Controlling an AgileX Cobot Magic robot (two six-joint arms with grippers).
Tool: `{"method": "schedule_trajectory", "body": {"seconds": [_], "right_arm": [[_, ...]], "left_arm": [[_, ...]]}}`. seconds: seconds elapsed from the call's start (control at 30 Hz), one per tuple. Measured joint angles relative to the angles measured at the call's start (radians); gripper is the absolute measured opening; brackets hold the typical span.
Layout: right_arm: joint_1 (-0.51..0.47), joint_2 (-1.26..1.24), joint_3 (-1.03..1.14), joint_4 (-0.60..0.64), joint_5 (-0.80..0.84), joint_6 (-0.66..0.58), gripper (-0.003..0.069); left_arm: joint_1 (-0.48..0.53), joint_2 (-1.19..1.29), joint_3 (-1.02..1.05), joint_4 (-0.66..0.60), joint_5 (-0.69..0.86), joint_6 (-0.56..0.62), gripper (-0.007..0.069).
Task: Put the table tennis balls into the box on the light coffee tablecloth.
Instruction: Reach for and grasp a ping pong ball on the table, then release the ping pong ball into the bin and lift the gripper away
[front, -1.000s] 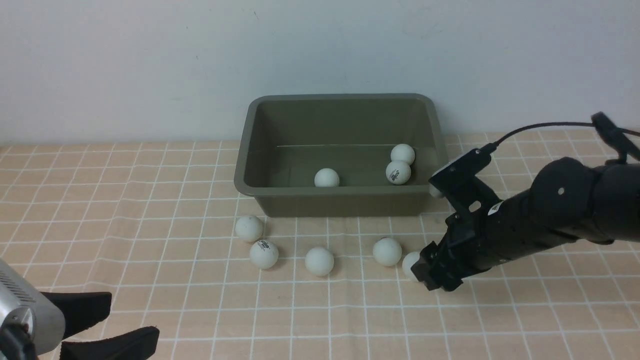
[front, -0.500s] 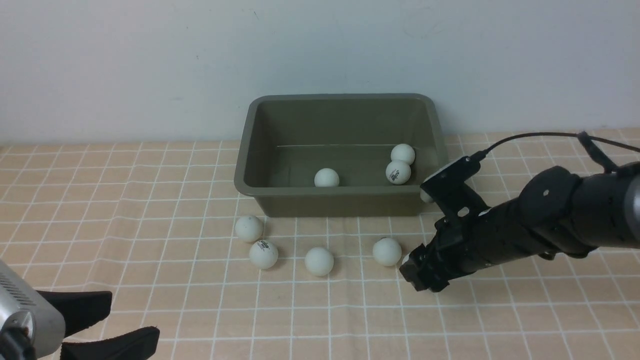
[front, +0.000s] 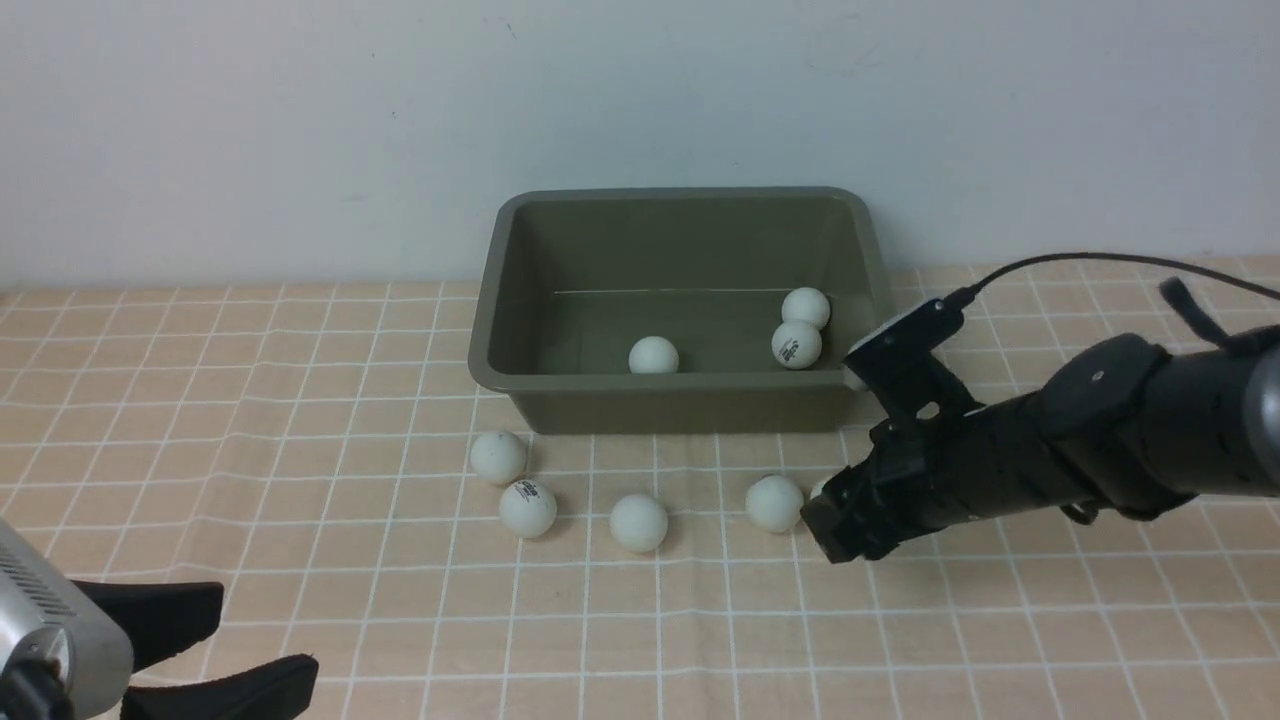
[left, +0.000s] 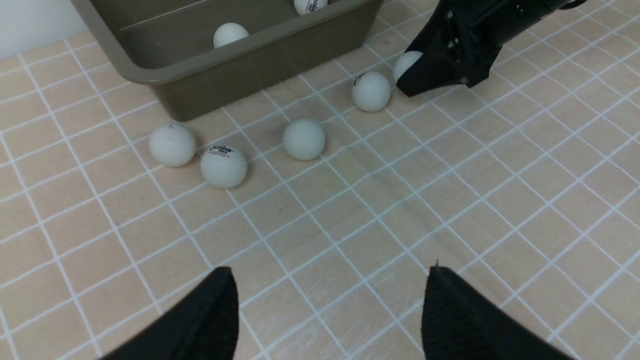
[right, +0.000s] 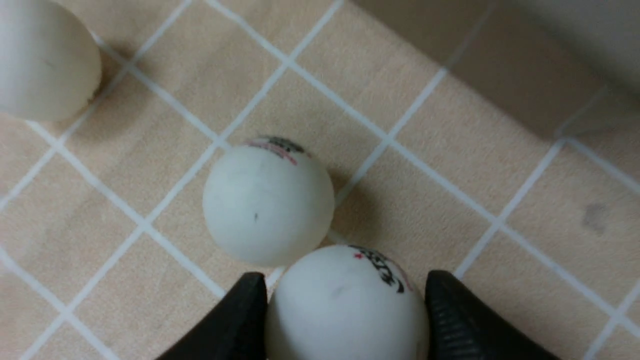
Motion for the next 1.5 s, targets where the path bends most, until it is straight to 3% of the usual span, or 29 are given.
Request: {"method": "schedule_trajectory", "body": {"seconds": [0.2,0.3,0.6,0.87,1.0,1.07,1.13,1.2,1.4,1.5], "right_arm": [[-0.133,-0.166,0.000,-0.170,0.193,0.163,0.0363],[-0.154,-0.217,0.000,-0.193,0.238,0.174,0.0363],[-0.139,-0.140,-0.207,0.045,0.271,0.055,0.0363],[-0.139,0.146,-0.502,0.064,0.399,0.042,0.0363],[-0.139,0.202,-0.544,0.052,0.410,0.040,0.0370],[-0.139,0.210,-0.547,0.042,0.369,0.040,0.0424],[-0.139,0.211,-0.548,0.043,0.295,0.048,0.0538],[-0.139,0.205,-0.549,0.042,0.270,0.051,0.0587],[-0.139,0.138,-0.549,-0.041,0.288,0.068,0.0594],[-0.140,0.035,-0.549,-0.177,0.355,0.158,0.0562]], "left_arm": [[0.000,0.000,0.000,0.000,0.000,0.000,0.0413],[0.000,0.000,0.000,0.000,0.000,0.000,0.0413],[0.000,0.000,0.000,0.000,0.000,0.003,0.0413],[0.000,0.000,0.000,0.000,0.000,0.021,0.0413],[0.000,0.000,0.000,0.000,0.000,0.026,0.0413],[0.000,0.000,0.000,0.000,0.000,0.029,0.0413],[0.000,0.000,0.000,0.000,0.000,0.034,0.0413],[0.000,0.000,0.000,0.001,0.000,0.036,0.0413],[0.000,0.000,0.000,0.003,0.000,0.037,0.0413],[0.000,0.000,0.000,0.003,0.000,0.037,0.0413]]}}
